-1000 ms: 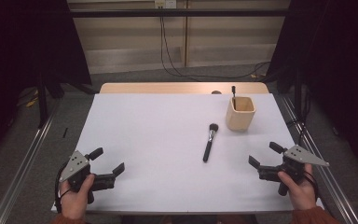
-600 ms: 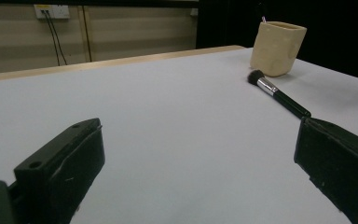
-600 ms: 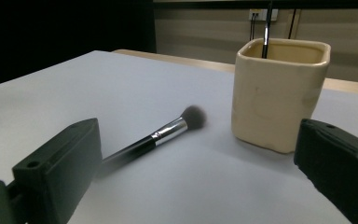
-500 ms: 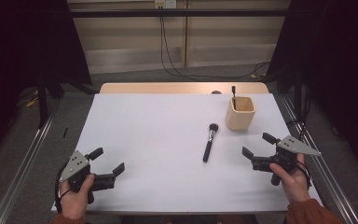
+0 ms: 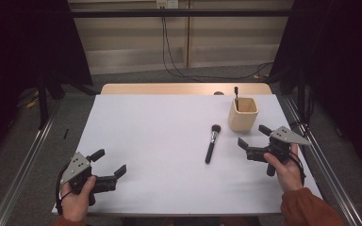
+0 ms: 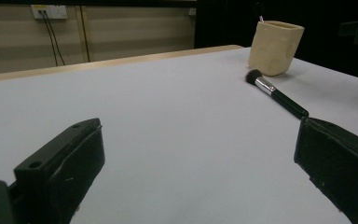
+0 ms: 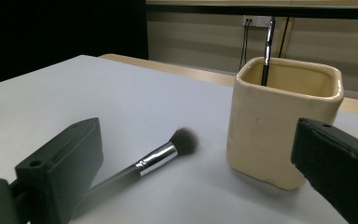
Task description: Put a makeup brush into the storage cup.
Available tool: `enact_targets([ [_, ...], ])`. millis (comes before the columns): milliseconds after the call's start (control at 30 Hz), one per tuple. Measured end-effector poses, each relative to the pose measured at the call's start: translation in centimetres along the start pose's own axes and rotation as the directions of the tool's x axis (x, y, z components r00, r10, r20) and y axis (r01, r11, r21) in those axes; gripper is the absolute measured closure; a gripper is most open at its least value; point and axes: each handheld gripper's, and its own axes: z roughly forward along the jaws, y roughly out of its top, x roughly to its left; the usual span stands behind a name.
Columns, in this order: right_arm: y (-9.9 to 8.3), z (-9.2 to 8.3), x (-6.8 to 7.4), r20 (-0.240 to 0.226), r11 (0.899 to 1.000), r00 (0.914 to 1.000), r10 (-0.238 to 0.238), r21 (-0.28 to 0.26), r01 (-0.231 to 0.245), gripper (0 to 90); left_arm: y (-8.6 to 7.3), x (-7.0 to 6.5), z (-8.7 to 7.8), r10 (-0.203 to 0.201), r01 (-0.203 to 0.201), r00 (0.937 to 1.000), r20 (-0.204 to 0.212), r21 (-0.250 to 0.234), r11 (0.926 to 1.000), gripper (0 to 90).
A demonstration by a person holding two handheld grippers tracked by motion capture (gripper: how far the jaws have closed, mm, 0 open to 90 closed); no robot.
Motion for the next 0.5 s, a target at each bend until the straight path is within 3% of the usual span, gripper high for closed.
enact_targets([
  [267,0.9,1.7,0.3,-0.003,1.0,0.9998,-0.018,0.009,0.018,1.7,0.0,0.0,0.0,0.0,0.0,1.0,0.001,0.002,1.0,1.8],
  [500,1.6,3.5,1.8,-0.034,0.999,0.9984,-0.045,0.013,0.045,1.7,0.0,0.0,0.0,0.004,-0.004,1.0,0.003,0.002,1.0,1.8],
])
